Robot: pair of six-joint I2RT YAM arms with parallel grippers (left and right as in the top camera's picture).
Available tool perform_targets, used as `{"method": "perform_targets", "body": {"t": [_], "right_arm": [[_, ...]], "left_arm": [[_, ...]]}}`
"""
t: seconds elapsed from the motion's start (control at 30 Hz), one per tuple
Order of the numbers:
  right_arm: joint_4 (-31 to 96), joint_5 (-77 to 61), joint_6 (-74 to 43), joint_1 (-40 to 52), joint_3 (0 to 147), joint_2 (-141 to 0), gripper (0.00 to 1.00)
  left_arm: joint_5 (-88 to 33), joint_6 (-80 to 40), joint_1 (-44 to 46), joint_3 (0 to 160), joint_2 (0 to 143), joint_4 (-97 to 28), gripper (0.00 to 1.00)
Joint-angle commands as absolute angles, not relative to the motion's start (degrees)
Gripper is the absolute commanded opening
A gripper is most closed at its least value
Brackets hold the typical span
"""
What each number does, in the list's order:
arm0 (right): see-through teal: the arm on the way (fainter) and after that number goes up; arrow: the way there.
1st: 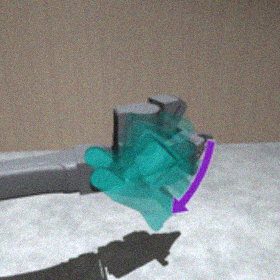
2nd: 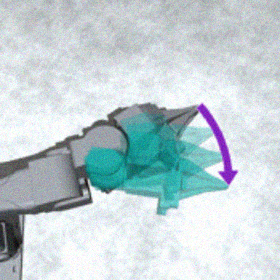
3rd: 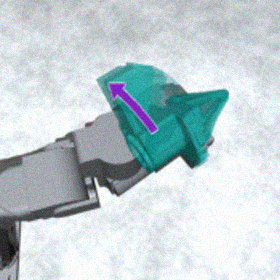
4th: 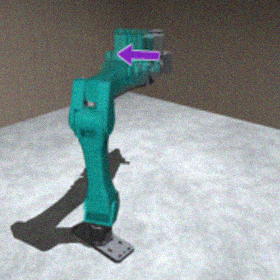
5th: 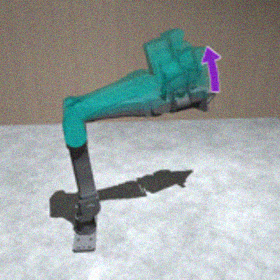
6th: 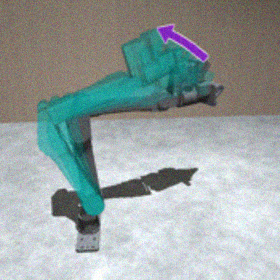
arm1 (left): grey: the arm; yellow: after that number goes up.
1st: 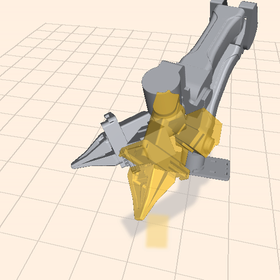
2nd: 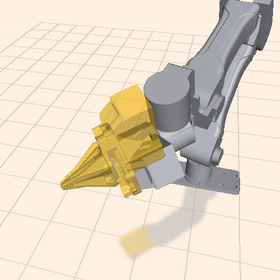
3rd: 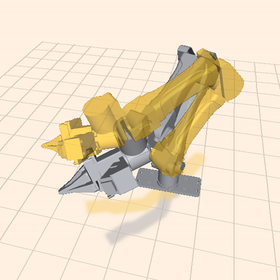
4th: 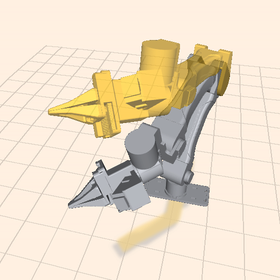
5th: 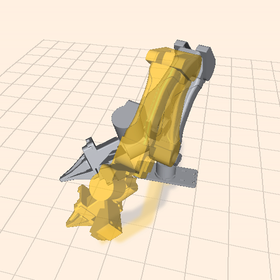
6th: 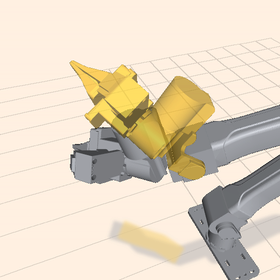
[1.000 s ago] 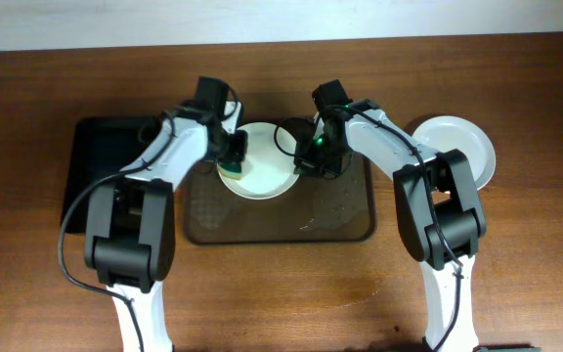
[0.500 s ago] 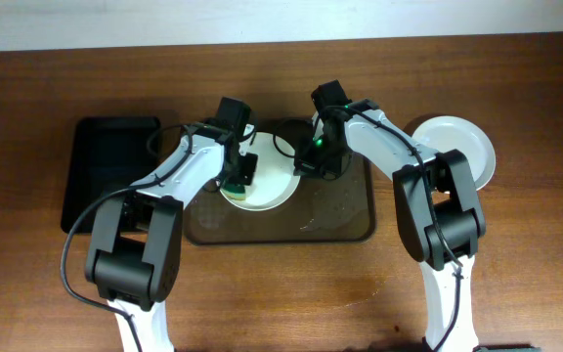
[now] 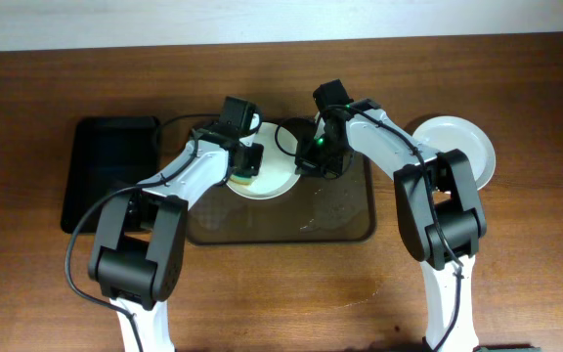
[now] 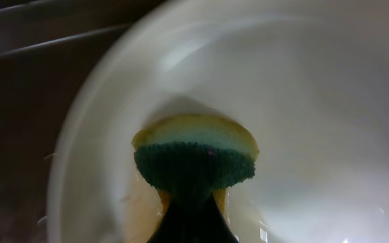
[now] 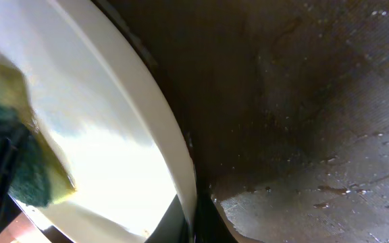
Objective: Clean dirty plates on tray and stack at the side
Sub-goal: 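Scrub the held plate with the sponge in the left gripper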
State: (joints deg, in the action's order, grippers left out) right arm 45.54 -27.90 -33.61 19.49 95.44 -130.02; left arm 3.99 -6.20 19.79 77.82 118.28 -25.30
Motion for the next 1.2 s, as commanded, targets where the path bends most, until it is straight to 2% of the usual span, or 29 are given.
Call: {"method": "perform_targets", "body": {"t": [0.0,0.1,0.17,0.3,0.5,0.6,0.77,0.93,1.07,1.17], "right_arm": [[45.5,-24.9,-33.5,19.9,94.0,-132.6,0.04],[45.5,-24.9,-33.5,19.9,94.0,-132.6,0.04],[45.5,-24.9,-33.5,20.0,94.0,-132.6,0.04],[45.5,-24.9,-33.5,20.2,94.0,-132.6,0.04],[45.2,-24.9,-33.5,20.4,94.0,-132.6,0.04],[45.2,-24.9,-33.5,20.4,94.0,-132.6,0.04],[45.2,-24.9,-33.5,20.3,94.0,-132.6,0.04],[45.2,-24.9,-33.5,20.4,94.0,-132.6,0.04],[45.2,-24.9,-33.5,20.3,94.0,-132.6,0.04],[45.2,-24.9,-33.5,20.4,94.0,-132.6,0.04]], "left_arm": [[17.8,-20.1,19.0,76.1,121.6,-25.8,0.01],[14.0,-15.9,19.0,76.1,121.6,-28.1,0.00],[-4.1,0.1,18.9,76.1,121.6,-31.0,0.00],[-18.2,12.8,18.9,76.3,121.6,-38.0,0.00],[-27.2,20.5,18.5,79.0,121.6,-43.1,0.00],[-26.2,19.6,17.7,79.3,121.6,-41.5,0.00],[-12.8,0.9,14.0,79.3,121.6,-32.0,0.01],[-5.0,-9.1,11.1,79.3,121.6,-23.2,0.00],[1.0,-14.2,10.8,79.2,121.6,-23.3,0.01],[-3.4,-14.2,10.8,79.2,121.6,-27.8,0.00]]}}
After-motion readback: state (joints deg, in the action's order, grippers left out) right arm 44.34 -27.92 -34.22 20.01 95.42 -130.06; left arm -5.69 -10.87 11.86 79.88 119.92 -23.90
